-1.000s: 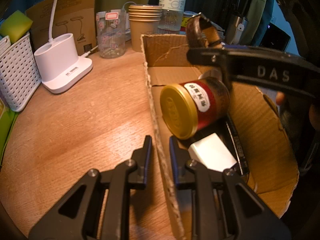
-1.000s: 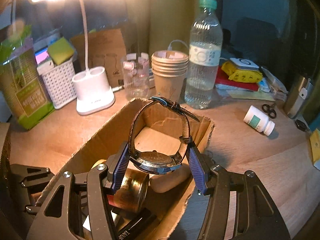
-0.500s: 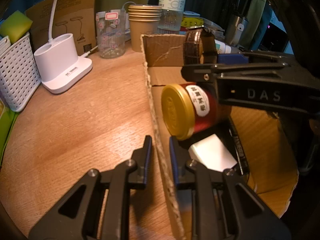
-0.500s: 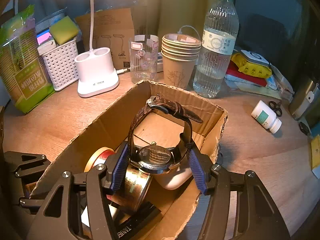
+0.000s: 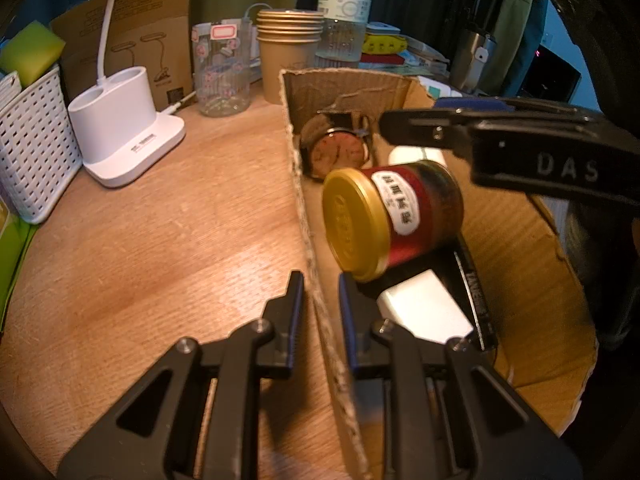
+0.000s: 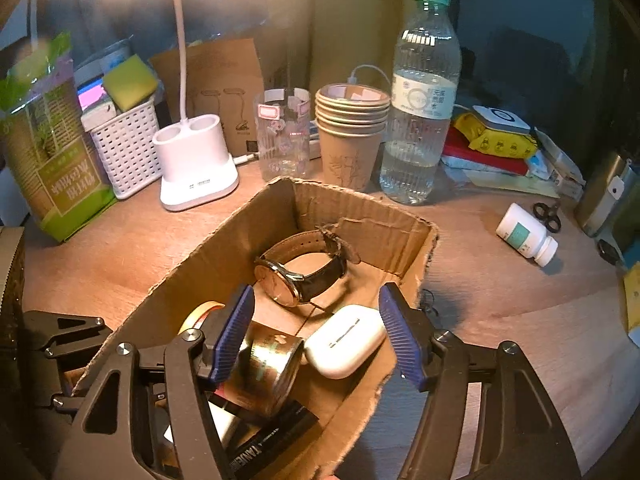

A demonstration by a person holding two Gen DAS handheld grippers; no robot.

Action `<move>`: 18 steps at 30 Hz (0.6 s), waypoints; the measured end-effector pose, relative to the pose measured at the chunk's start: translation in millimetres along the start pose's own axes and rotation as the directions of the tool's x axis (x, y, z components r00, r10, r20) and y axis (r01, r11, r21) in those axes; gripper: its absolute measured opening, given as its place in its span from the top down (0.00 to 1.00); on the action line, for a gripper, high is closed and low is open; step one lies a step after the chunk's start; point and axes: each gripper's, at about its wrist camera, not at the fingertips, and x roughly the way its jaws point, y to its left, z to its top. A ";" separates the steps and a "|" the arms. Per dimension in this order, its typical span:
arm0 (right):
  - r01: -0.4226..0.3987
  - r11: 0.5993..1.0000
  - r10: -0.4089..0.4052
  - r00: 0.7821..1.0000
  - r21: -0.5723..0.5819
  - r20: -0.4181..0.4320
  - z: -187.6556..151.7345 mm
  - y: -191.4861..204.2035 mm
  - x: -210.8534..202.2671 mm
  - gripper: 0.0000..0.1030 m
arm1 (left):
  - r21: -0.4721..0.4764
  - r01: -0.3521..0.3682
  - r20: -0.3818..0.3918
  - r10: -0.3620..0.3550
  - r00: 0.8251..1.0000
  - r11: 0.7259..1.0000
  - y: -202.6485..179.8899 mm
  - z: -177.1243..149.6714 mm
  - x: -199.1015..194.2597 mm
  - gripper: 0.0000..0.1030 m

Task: Organize rigid objects

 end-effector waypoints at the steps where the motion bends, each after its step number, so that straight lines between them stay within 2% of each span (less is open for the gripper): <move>1: 0.001 1.000 -0.001 1.000 0.009 0.011 0.2 -2.2 -2.6 0.34 | 0.000 0.000 0.000 0.000 1.000 1.000 -0.2 0.1 -0.2 0.82; 18: 0.056 0.995 -0.063 0.993 0.079 0.096 -1.9 -30.5 -31.6 0.34 | 0.000 0.000 0.000 0.000 1.000 1.000 0.3 0.0 0.4 0.82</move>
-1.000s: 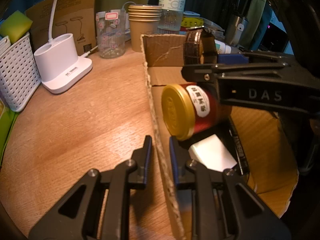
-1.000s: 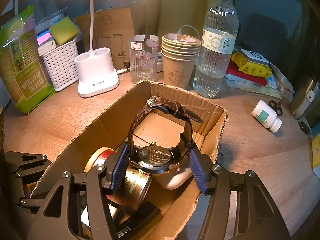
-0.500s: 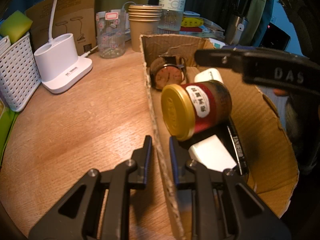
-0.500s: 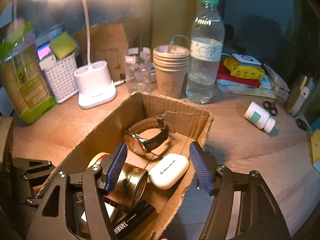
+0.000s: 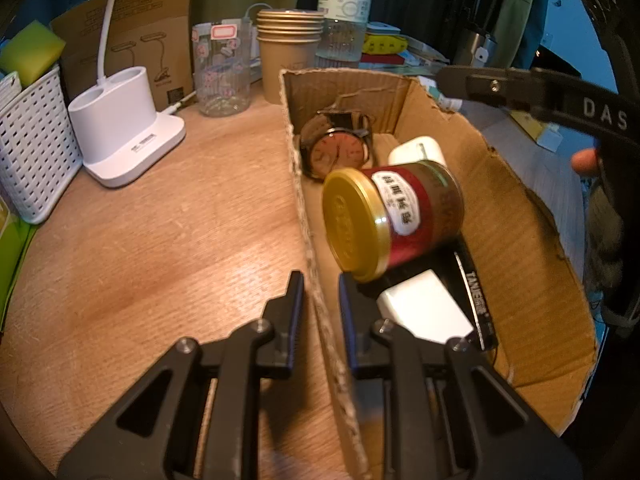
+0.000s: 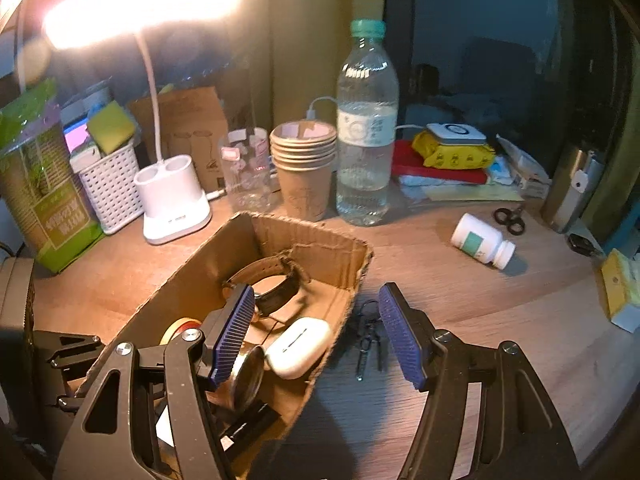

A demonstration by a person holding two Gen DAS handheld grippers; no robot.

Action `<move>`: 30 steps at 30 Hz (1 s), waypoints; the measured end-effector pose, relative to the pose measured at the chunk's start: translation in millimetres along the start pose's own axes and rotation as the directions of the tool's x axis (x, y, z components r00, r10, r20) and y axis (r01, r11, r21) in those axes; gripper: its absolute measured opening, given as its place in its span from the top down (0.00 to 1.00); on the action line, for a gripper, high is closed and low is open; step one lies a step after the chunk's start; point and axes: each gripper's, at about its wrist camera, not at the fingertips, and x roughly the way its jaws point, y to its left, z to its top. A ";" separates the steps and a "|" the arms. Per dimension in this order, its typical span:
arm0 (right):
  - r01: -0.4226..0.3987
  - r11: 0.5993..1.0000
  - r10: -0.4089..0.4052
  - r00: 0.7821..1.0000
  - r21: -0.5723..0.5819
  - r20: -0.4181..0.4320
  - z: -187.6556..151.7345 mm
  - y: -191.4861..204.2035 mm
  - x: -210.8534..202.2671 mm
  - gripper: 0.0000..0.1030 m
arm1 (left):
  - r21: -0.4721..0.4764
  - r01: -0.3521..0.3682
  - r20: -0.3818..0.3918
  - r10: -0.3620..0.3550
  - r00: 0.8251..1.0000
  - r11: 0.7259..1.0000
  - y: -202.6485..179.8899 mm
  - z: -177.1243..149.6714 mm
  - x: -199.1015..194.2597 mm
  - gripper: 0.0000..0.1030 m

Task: Organize rigid objects

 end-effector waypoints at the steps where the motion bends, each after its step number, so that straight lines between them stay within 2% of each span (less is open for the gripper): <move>1: 0.005 1.000 -0.005 1.000 0.007 0.003 -0.2 -3.3 -0.6 0.34 | 0.000 0.000 0.000 0.000 1.000 1.000 -0.3 -0.1 -0.5 0.82; 11: 0.090 0.994 -0.090 0.996 0.065 -0.002 -10.2 -36.3 3.0 0.34 | -0.005 -0.002 0.001 0.002 1.000 1.000 -3.9 -0.1 -3.2 0.82; 16: 0.105 0.990 -0.104 0.994 0.098 -0.022 -17.1 -53.8 9.9 0.34 | -0.006 -0.002 0.001 0.002 1.000 1.000 -3.5 -0.3 -4.0 0.82; 23: 0.101 0.989 -0.093 0.993 0.105 -0.077 -32.0 -67.4 29.8 0.34 | -0.006 -0.002 0.001 0.002 1.000 1.000 -3.4 -0.3 -3.9 0.82; 30: 0.033 0.994 -0.018 0.990 0.103 -0.143 -45.0 -70.4 52.6 0.34 | -0.006 -0.002 0.001 0.002 1.000 1.000 -3.3 -0.3 -3.8 0.82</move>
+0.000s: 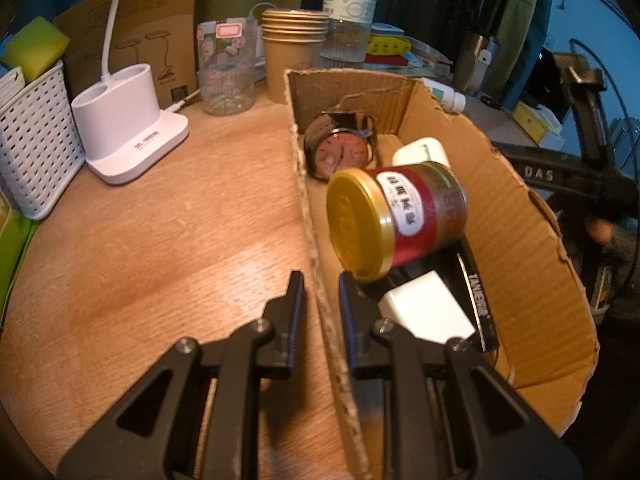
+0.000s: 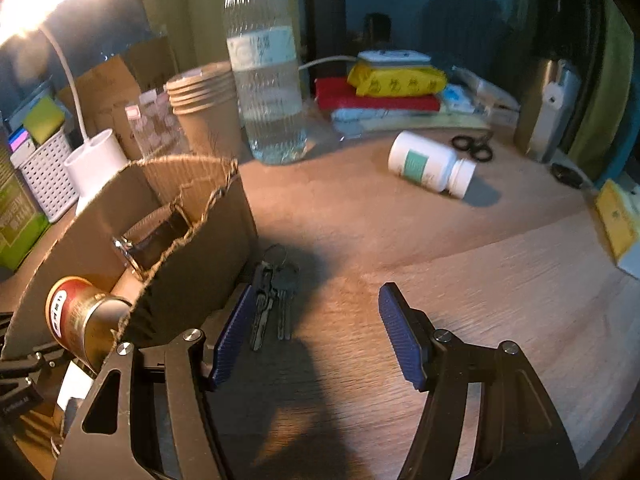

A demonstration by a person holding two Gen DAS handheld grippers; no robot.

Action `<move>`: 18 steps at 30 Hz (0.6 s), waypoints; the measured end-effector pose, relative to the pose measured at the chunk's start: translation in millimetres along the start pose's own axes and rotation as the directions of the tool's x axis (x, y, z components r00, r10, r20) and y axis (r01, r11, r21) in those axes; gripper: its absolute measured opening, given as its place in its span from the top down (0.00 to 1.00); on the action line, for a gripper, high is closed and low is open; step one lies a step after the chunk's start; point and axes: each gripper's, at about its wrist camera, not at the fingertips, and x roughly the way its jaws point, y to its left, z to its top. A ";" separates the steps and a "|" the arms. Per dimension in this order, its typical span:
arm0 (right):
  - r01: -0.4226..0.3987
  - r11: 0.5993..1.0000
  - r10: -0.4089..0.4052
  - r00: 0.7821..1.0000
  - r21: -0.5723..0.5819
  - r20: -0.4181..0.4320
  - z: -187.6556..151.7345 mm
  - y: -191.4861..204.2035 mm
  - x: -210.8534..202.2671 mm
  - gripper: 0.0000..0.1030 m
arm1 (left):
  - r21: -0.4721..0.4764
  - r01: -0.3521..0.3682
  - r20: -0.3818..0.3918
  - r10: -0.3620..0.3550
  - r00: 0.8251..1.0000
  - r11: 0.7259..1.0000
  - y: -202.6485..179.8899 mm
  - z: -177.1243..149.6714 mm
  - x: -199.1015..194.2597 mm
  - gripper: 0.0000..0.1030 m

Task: Organize rigid objects

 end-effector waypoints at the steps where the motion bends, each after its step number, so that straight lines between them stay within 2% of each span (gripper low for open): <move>1: -0.005 1.000 0.005 1.000 -0.001 -0.008 -0.9 0.1 2.3 0.34 | 0.000 0.000 0.000 0.000 1.000 1.000 -0.1 0.0 -0.1 0.82; 10: 0.022 0.998 -0.024 0.999 -0.052 -0.039 -2.6 7.9 13.5 0.39 | 0.001 0.000 0.000 0.000 1.000 1.000 -0.1 0.1 0.4 0.82; 18: 0.103 0.995 -0.103 0.994 0.016 -0.032 -3.4 -14.1 11.3 0.40 | 0.002 0.001 0.001 -0.001 1.000 1.000 -1.2 -1.0 -0.8 0.82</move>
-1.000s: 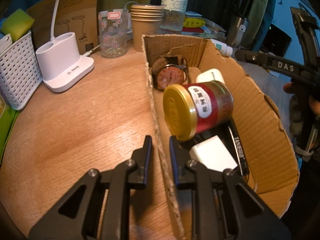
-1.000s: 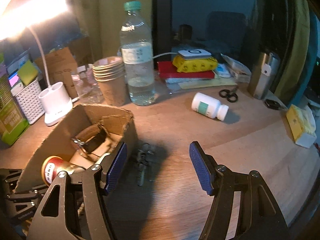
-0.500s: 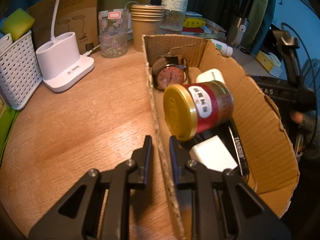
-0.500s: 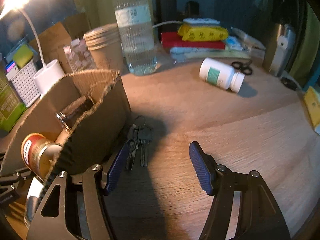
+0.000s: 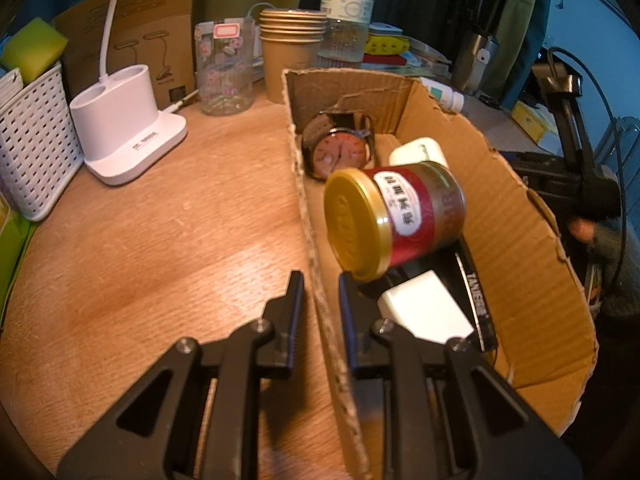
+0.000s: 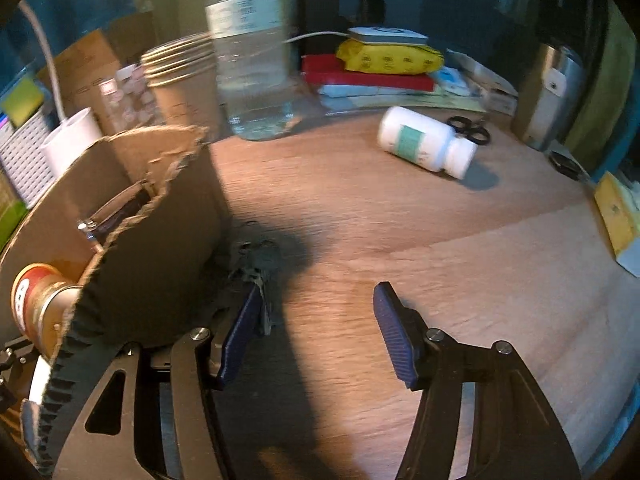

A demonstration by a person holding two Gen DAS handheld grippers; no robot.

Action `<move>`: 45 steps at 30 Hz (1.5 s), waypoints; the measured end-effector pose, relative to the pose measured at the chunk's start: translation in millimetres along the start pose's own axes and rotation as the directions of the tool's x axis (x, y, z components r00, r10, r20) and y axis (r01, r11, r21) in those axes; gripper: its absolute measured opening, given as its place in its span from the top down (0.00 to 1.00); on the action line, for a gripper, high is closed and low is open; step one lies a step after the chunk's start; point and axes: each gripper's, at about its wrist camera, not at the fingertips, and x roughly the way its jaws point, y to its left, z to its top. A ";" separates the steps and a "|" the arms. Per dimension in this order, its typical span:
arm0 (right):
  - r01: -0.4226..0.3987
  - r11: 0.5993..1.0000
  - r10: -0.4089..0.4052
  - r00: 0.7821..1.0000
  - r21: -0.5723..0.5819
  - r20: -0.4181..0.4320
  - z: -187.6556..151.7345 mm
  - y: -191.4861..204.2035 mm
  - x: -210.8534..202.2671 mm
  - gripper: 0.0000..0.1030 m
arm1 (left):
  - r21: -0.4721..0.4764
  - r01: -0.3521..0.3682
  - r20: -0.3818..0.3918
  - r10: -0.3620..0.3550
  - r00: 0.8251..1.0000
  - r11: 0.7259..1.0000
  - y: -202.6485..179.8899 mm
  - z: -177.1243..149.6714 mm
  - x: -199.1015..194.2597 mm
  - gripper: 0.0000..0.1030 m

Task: Organize rigid objects

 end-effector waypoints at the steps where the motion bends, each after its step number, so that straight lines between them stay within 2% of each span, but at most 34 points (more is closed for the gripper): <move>1: 0.007 1.000 -0.007 1.000 0.004 0.002 0.3 -2.6 -0.3 0.40 | 0.000 0.000 0.000 0.000 1.000 1.000 0.0 0.0 0.2 0.82; 3: 0.002 1.000 -0.002 1.000 0.004 0.012 1.0 -4.5 -2.0 0.42 | 0.000 0.000 0.000 0.000 1.000 1.000 0.1 0.0 0.0 0.82; 10: -0.089 0.994 0.091 0.995 -0.067 0.026 5.8 14.0 1.1 0.42 | 0.000 0.000 0.000 0.000 1.000 1.000 0.2 0.0 -0.1 0.82; 17: -0.142 0.985 0.142 0.990 -0.100 -0.008 12.9 18.5 13.9 0.52 | 0.002 0.001 0.000 -0.001 1.000 1.000 -2.2 -0.9 -1.4 0.82; 21: -0.140 0.982 0.140 0.990 -0.126 -0.010 16.3 22.6 17.5 0.60 | 0.003 0.002 0.000 -0.002 1.000 1.000 -3.2 -1.4 -1.7 0.82; 23: -0.152 0.980 0.153 0.988 -0.131 -0.009 16.7 24.7 17.5 0.72 | 0.002 0.002 0.000 -0.002 1.000 1.000 -3.0 -1.3 -1.7 0.82; 27: -0.149 0.981 0.150 0.989 -0.124 -0.005 15.2 24.8 16.4 0.76 | 0.003 0.002 0.000 -0.002 1.000 1.000 -3.6 -1.1 -1.7 0.82; 29: -0.148 0.982 0.150 0.989 -0.115 0.009 13.5 23.7 13.4 0.86 | 0.003 0.003 0.000 -0.003 1.000 1.000 -3.2 -1.2 -1.7 0.82; 31: -0.138 0.986 0.140 0.990 -0.096 0.013 13.4 19.6 12.8 0.87 | 0.003 0.003 0.000 -0.003 1.000 1.000 -3.2 -1.2 -1.6 0.82; 36: -0.127 0.991 0.129 0.991 -0.050 0.039 12.3 7.2 7.2 0.95 | 0.003 0.003 0.000 -0.003 1.000 1.000 -3.4 -1.1 -1.7 0.82; 45: -0.100 0.994 0.104 0.990 -0.050 0.097 15.0 7.7 -16.1 0.95 | 0.003 0.003 0.000 -0.003 1.000 1.000 -3.2 -1.1 -1.6 0.82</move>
